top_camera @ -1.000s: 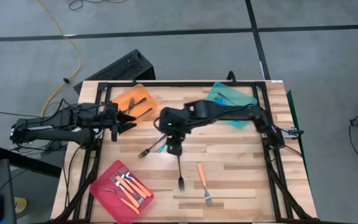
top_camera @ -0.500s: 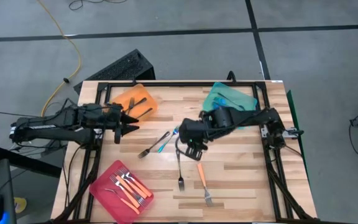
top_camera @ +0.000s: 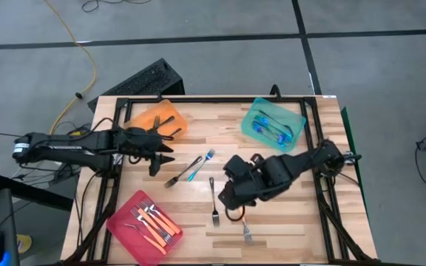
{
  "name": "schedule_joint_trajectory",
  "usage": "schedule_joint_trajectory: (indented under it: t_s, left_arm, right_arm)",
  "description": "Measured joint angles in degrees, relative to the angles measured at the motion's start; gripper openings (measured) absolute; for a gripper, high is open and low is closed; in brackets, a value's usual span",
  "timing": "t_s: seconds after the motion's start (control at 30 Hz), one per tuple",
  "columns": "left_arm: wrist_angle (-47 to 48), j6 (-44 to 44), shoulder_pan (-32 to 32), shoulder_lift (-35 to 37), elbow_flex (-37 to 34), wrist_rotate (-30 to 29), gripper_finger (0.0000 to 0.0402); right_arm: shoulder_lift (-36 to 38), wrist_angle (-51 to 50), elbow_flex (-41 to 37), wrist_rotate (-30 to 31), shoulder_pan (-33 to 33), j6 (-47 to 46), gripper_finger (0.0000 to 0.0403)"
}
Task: Sort silverware by color (type)
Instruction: Put the black fork into the orange bin
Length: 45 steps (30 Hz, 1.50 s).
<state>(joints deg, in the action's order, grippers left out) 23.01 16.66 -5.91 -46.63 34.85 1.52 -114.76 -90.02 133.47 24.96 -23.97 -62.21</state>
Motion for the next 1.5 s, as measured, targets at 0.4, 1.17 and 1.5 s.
schedule_joint_trajectory:
  t_s: [0.4,1.17,1.5]
  left_arm:
    - [3.3,-4.2,0.9,-8.9,0.0,-8.3,0.0167]
    - [-6.8,-0.3,10.4,-27.9,0.0,-15.9,0.0167]
    - [-7.8,4.3,14.2,-35.3,0.0,-20.8,0.0167]
  right_arm:
    - [-1.3,0.0,-0.5,6.8,-3.9,-5.0,0.0204]
    - [-4.6,0.0,-0.6,7.3,-3.1,8.2,0.0204]
    - [-4.6,0.0,-0.6,7.9,-4.2,5.1,0.0205]
